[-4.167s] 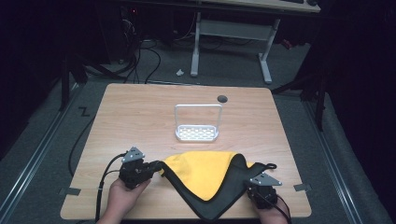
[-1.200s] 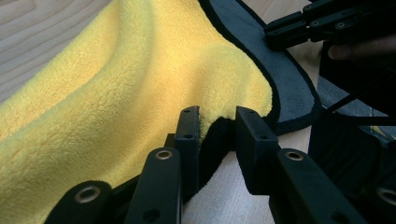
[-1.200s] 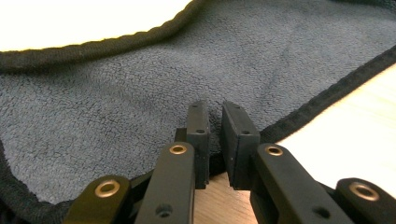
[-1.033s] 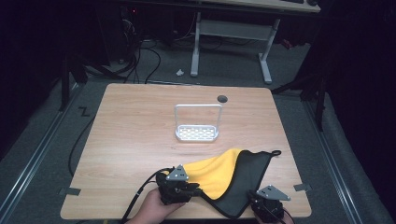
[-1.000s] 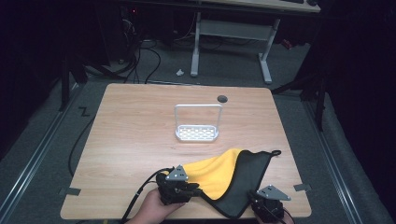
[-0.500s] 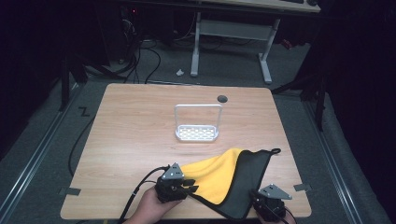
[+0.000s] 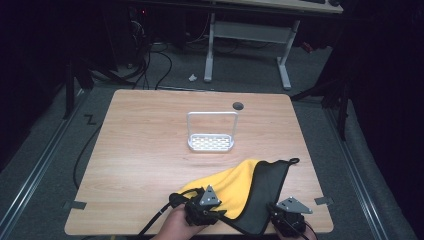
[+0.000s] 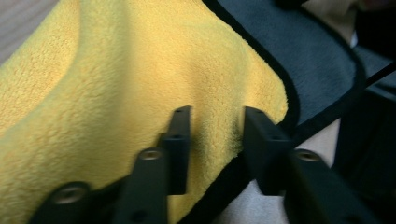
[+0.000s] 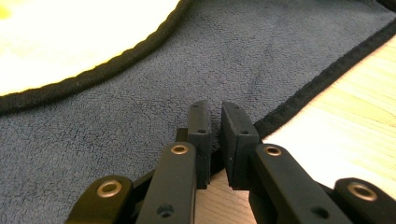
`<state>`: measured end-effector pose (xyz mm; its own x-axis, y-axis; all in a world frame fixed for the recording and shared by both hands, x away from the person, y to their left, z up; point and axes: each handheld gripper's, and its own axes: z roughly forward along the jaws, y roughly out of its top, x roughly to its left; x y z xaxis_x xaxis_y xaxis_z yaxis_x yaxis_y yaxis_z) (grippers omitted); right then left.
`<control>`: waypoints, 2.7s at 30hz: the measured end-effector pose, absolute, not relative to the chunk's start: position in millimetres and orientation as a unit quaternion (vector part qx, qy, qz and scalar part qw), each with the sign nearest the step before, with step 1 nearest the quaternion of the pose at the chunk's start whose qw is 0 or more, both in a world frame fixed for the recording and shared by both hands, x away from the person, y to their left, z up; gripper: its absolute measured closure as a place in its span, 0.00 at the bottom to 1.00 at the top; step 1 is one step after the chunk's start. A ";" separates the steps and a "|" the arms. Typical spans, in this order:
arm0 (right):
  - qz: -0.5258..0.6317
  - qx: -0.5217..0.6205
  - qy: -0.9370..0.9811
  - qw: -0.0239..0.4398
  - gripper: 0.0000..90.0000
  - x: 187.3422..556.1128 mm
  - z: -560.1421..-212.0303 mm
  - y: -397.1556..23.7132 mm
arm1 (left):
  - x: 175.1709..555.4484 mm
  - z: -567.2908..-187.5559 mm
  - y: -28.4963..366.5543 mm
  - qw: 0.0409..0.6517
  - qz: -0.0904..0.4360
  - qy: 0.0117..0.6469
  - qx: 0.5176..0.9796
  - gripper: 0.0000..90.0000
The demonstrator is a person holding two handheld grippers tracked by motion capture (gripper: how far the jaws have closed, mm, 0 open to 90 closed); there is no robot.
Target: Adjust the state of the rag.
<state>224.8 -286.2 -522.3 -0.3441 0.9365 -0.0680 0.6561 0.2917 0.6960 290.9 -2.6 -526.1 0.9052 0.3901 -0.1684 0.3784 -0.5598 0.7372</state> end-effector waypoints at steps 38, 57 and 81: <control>0.267 0.549 0.747 0.265 0.93 229.0 -519.8 -321.5 | 374.7 -522.7 145.8 0.471 0.028 0.458 0.753 0.81; 0.298 0.502 0.769 0.259 0.90 254.6 -514.5 -288.5 | 354.1 -523.7 62.7 0.407 0.036 0.356 0.840 0.87; 0.315 0.528 0.745 0.259 0.80 258.3 -517.4 -296.3 | 334.6 -522.2 119.1 0.417 0.071 0.384 0.821 0.62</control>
<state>258.3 -296.3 -517.4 -0.3078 0.9500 -0.0529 0.6228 0.2432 0.7436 334.6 119.1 -522.2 0.6954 0.6891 -0.2039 0.5709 -0.3574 0.7391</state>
